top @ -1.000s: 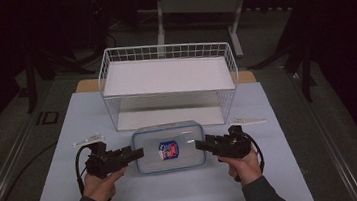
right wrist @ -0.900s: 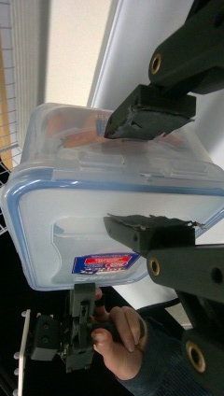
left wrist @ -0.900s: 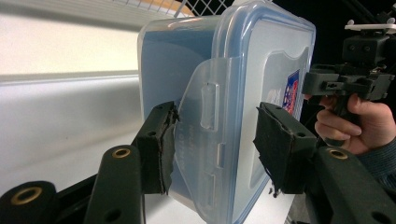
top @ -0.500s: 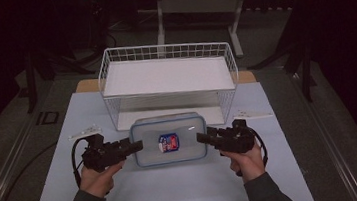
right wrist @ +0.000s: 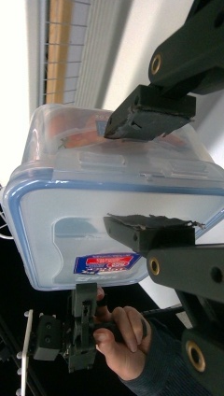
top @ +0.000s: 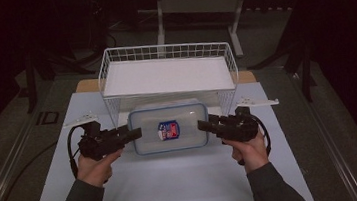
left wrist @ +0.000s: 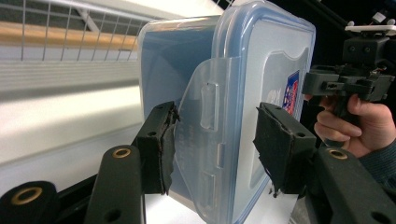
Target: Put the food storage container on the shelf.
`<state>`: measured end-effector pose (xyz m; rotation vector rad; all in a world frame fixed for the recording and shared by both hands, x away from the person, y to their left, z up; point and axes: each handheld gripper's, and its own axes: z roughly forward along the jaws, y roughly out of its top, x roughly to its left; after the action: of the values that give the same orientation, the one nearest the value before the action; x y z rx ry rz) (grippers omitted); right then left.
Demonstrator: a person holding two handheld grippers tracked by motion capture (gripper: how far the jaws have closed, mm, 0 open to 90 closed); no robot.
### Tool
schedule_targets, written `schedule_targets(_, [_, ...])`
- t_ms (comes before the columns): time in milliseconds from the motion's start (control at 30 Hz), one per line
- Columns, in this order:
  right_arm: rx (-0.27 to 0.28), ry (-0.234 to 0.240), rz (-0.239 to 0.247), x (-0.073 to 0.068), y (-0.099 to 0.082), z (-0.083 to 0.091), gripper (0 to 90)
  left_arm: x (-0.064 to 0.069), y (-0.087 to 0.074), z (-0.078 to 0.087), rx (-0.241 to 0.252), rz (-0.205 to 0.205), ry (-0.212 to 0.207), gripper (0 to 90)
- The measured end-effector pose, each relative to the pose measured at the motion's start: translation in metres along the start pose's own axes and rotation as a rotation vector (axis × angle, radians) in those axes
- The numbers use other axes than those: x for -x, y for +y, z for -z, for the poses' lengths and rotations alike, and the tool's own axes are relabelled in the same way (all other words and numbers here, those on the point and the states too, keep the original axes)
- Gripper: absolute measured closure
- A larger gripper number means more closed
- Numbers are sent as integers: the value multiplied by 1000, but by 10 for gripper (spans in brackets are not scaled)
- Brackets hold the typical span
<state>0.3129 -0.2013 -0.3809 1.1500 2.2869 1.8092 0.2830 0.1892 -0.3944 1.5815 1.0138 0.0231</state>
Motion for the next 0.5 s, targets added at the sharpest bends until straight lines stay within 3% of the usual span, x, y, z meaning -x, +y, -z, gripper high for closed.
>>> schedule_targets(500, [46,-5,47,-5,38,6,518,7,37,2,39,-42,-3,489])
